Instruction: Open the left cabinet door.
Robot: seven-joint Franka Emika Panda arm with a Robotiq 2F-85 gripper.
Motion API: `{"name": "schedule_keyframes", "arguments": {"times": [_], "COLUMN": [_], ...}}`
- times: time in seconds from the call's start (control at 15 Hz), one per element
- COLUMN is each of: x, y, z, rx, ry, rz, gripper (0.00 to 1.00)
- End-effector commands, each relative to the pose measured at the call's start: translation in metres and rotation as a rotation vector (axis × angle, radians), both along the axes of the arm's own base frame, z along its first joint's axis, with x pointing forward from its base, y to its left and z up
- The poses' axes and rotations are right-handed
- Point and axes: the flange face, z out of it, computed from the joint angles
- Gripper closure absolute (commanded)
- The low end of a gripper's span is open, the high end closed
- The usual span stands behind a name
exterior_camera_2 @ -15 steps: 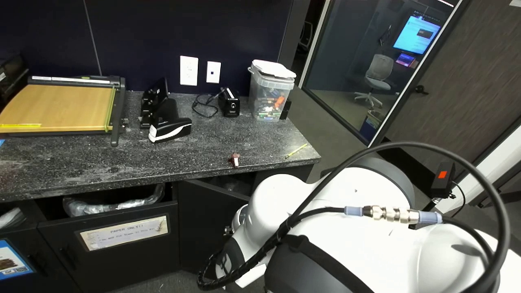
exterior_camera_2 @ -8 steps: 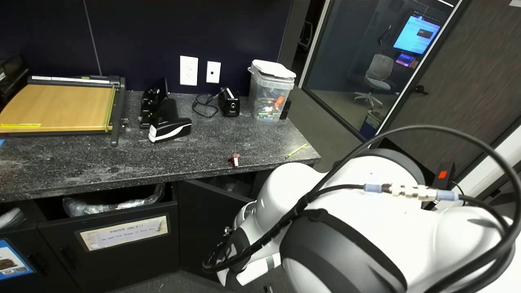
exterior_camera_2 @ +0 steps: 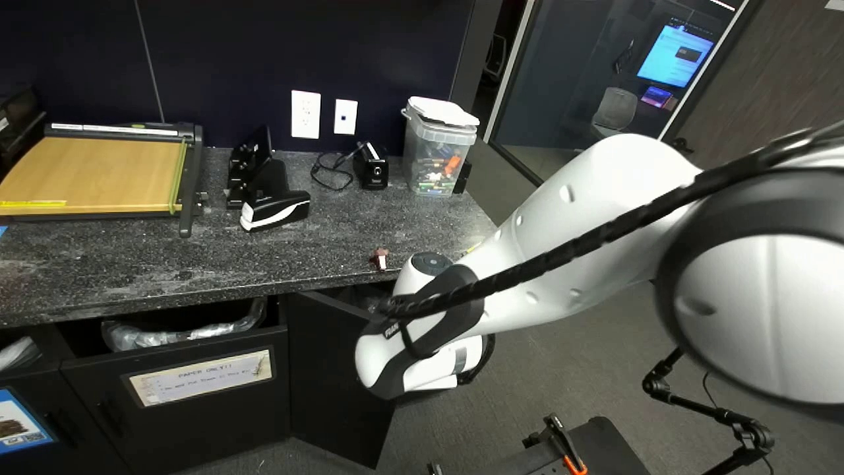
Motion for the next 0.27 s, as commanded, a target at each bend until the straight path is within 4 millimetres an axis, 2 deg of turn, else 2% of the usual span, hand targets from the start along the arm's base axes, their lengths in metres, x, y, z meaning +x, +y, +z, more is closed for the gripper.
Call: {"name": "schedule_keyframes", "arguments": {"times": [0.0,0.13,0.2], "x": [-0.004,-0.014,-0.018], "y": [-0.005,-0.017,-0.021], "z": [0.018,0.046,0.053], "rx": [0.012,0.027,0.03], "ry": [0.052,0.104,0.11], "rz": [-0.001,-0.002,-0.004], "gripper": [0.15,0.01,0.0]}}
